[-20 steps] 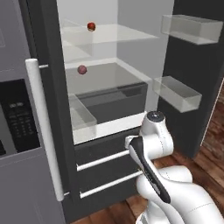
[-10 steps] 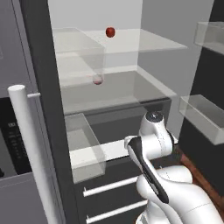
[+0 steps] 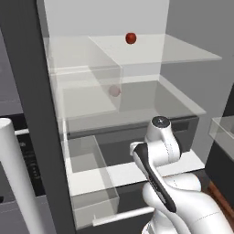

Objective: Place the mango in the correct fridge rack based on whether it is a fruit or vegetable. Finally, close the fridge door.

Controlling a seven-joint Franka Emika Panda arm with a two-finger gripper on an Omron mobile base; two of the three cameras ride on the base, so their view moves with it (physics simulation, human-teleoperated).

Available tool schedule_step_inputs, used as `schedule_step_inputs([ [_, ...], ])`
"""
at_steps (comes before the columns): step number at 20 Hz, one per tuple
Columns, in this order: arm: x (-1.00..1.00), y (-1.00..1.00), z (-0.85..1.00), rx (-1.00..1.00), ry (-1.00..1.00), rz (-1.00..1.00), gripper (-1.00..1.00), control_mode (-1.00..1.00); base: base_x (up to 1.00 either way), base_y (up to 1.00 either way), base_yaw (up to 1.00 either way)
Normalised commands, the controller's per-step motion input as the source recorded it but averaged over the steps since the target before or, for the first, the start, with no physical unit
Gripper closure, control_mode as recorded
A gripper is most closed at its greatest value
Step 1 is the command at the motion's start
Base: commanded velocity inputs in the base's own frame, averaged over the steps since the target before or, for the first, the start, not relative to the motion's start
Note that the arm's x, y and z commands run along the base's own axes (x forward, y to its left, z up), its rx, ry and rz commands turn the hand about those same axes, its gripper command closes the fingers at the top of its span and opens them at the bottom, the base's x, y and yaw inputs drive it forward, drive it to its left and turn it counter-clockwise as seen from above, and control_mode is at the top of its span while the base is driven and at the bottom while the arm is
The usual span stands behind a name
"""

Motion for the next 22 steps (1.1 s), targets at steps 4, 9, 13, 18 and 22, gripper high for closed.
schedule_step_inputs([
  [4, 0.00, 0.00, 0.00, 0.00, 0.00, 0.00, 1.00, 1.00, 0.57, -0.15, 0.19],
  [9, 0.58, -0.14, 0.86, 0.01, -0.26, 0.08, 1.00, -1.00, 0.00, 0.00, 0.00],
  [13, 0.42, 0.00, 1.00, 0.00, -0.32, 0.00, 1.00, -1.00, 0.00, 0.00, 0.00],
  [18, 0.17, 0.00, 1.00, -0.03, -0.29, 0.00, 1.00, -1.00, 0.00, 0.00, 0.00],
  [22, -0.16, 0.02, 1.00, -0.02, -0.17, 0.00, 1.00, -1.00, 0.00, 0.00, 0.00],
])
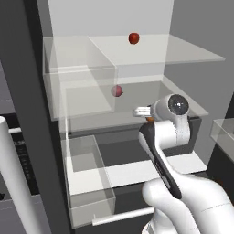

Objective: Place the mango in the correct fridge rack based on whether it is a fruit or vegetable. Finally, close the fridge door.

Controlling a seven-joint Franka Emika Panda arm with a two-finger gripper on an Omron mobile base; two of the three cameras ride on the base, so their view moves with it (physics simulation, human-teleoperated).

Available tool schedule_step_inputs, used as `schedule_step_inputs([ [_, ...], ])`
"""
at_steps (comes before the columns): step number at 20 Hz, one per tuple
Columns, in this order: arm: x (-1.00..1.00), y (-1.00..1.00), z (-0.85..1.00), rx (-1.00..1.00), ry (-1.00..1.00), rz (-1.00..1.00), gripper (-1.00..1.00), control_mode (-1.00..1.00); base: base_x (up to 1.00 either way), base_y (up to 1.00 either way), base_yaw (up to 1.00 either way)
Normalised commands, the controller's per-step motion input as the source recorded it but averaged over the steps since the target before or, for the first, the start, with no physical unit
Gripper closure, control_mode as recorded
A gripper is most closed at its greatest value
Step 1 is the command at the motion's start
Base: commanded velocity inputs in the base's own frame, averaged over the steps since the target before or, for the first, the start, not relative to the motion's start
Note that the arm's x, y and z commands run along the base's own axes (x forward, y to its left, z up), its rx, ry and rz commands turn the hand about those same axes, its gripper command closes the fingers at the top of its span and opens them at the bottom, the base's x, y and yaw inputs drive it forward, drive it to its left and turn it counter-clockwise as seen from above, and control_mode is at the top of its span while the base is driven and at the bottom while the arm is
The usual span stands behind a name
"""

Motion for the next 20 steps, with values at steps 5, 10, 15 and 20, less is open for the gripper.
schedule_step_inputs([
  [5, -0.43, 0.00, 1.00, 0.00, -0.05, 0.00, 1.00, -1.00, 0.00, 0.00, 0.00],
  [10, -0.29, 0.00, 1.00, 0.00, -0.07, 0.00, 1.00, -1.00, 0.00, 0.00, 0.00],
  [15, -0.13, 0.00, 1.00, 0.00, -0.11, 0.00, 1.00, -1.00, 0.00, 0.00, 0.00],
  [20, 0.09, 0.00, 0.84, 0.00, -0.10, 0.00, 1.00, -1.00, 0.00, 0.00, 0.00],
])
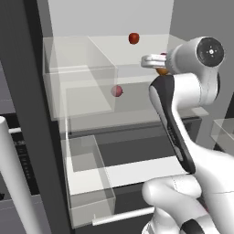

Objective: Place the mango in the correct fridge rack based on whether it is a fruit or vegetable. Finally, close the fridge door.

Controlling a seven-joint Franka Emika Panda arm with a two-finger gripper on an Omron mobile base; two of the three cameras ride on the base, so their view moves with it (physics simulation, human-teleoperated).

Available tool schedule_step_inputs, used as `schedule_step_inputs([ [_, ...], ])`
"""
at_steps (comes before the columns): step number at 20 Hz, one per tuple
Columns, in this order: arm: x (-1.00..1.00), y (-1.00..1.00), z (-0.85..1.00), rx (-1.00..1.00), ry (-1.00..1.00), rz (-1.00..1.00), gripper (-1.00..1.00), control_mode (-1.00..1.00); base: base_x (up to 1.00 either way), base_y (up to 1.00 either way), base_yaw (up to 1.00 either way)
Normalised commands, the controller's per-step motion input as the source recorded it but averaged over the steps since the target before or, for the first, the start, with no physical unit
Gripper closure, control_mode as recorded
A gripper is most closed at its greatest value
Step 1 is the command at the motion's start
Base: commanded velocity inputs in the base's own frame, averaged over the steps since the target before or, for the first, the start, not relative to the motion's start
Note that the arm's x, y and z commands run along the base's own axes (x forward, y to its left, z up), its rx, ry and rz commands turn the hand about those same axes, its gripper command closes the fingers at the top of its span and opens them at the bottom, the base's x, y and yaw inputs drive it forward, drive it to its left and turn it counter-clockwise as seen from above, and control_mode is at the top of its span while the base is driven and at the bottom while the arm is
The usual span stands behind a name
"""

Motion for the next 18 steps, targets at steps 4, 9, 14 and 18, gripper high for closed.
schedule_step_inputs([
  [4, 0.67, 0.00, 0.16, 0.00, 0.00, 0.06, 1.00, -1.00, 0.00, 0.00, 0.00],
  [9, 0.96, 0.00, 0.00, 0.00, 0.00, 0.11, 1.00, -1.00, 0.00, 0.00, 0.00],
  [14, 0.98, 0.04, -0.18, 0.00, 0.00, 0.07, 1.00, -1.00, 0.00, 0.00, 0.00],
  [18, 0.98, 0.15, -0.29, 0.00, 0.03, 0.01, 1.00, -1.00, 0.00, 0.00, 0.00],
])
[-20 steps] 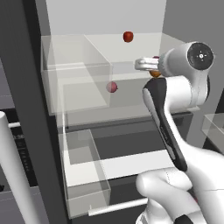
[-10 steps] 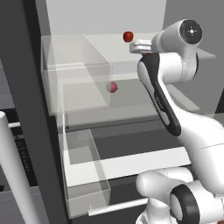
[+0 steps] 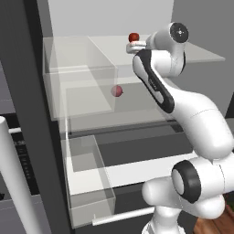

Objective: Place the mango in the correct fridge rack based on whether it is a fruit or vegetable. Finally, close the fridge door.

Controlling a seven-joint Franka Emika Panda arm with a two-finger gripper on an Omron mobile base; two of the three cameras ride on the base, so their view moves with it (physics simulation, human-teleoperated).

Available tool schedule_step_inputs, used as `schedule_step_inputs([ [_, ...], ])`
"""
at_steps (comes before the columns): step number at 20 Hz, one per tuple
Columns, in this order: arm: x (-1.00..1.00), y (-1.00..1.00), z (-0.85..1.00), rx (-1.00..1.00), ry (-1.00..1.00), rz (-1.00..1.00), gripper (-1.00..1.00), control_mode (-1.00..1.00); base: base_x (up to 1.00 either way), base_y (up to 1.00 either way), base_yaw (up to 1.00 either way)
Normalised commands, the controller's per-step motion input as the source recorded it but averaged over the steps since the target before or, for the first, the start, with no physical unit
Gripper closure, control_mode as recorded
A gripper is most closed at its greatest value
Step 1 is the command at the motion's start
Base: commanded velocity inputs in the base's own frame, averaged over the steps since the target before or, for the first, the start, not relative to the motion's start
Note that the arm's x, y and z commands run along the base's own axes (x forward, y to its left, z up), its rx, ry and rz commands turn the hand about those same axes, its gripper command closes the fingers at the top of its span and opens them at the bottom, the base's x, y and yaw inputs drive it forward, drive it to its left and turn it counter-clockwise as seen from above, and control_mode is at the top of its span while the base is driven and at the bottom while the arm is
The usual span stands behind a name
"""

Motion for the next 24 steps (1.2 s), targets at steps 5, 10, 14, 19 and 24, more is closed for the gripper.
schedule_step_inputs([
  [5, 0.91, 0.27, -0.28, -0.03, 0.10, 0.00, 1.00, -1.00, 0.00, 0.00, 0.00],
  [10, 0.78, 0.19, -0.36, -0.04, 0.10, 0.00, 1.00, -1.00, 0.00, 0.00, 0.00],
  [14, 0.21, 0.07, -0.73, 0.00, -0.01, 0.00, -1.00, -1.00, 0.00, 0.00, 0.00],
  [19, 0.05, 0.00, -0.43, 0.00, -0.06, 0.00, -1.00, -1.00, 0.00, 0.00, 0.00],
  [24, 0.20, 0.00, -0.12, 0.00, 0.00, 0.00, -1.00, -1.00, 0.00, 0.00, 0.00],
])
